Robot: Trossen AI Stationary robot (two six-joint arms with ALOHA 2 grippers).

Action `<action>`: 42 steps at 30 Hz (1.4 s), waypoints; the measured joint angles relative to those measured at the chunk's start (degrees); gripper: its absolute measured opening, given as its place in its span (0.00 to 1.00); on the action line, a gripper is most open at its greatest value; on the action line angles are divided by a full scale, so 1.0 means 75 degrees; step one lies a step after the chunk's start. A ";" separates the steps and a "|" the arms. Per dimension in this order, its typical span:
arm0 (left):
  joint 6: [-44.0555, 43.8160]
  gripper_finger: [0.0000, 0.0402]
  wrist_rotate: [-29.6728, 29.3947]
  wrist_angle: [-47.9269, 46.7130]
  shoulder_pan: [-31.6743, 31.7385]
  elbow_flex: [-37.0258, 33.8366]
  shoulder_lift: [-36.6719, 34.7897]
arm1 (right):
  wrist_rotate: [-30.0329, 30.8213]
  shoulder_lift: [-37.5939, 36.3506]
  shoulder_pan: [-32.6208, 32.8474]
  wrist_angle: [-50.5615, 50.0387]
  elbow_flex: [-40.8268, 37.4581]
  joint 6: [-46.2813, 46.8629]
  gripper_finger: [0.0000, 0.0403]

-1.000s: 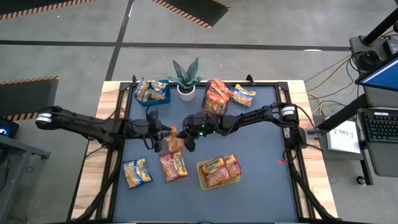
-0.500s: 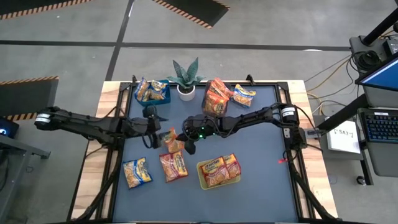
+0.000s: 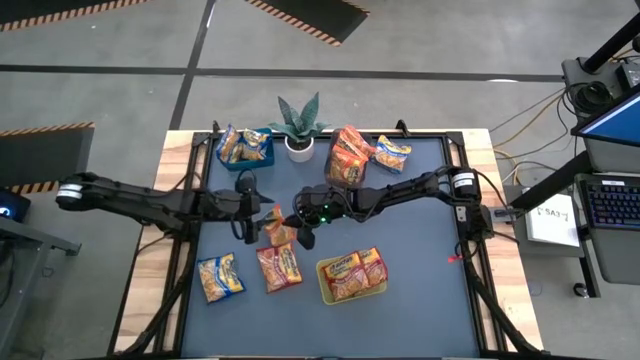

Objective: Sort Maruchan noodles
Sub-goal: Put the orange bag into the black bin

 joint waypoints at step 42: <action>-0.1061 0.19 0.0734 0.0761 0.0036 -0.0308 0.0610 | 0.0072 -0.0070 0.0054 -0.0584 -0.0009 0.1020 0.37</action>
